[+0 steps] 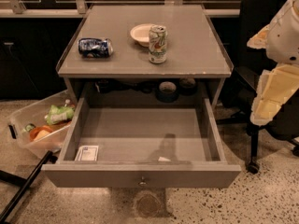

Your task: Place 7up can into top drawer

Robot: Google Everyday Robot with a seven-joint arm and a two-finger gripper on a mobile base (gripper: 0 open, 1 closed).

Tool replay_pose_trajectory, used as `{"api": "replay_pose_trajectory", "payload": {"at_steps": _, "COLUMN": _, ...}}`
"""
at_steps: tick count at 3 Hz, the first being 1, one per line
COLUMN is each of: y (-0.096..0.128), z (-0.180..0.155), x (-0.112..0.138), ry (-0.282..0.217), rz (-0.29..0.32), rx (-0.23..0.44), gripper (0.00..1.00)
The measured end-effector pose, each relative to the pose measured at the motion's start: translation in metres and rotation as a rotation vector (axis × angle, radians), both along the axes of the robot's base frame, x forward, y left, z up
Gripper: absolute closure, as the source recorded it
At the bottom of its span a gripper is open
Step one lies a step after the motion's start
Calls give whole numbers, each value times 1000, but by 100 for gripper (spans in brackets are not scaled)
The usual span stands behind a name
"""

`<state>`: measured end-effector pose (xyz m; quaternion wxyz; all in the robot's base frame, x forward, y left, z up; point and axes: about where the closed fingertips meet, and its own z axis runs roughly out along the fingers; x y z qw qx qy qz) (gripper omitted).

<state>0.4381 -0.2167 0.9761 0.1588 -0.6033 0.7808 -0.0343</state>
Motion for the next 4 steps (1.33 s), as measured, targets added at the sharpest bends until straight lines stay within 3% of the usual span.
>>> {"api": "replay_pose_trajectory", "payload": {"at_steps": 2, "y": 3, "z": 2, "x": 8, "ry": -13, "rz": -3, "rx": 33, "gripper": 0}}
{"api": "replay_pose_trajectory", "payload": {"at_steps": 3, "y": 24, "z": 6, "x": 46, "ry": -51, "rz": -31, "rx": 148, "gripper": 0}}
{"api": "replay_pose_trajectory", "payload": {"at_steps": 4, "y": 57, "z": 22, "x": 98, "ry": -108, "rz": -113, "rx": 333, "gripper": 0}}
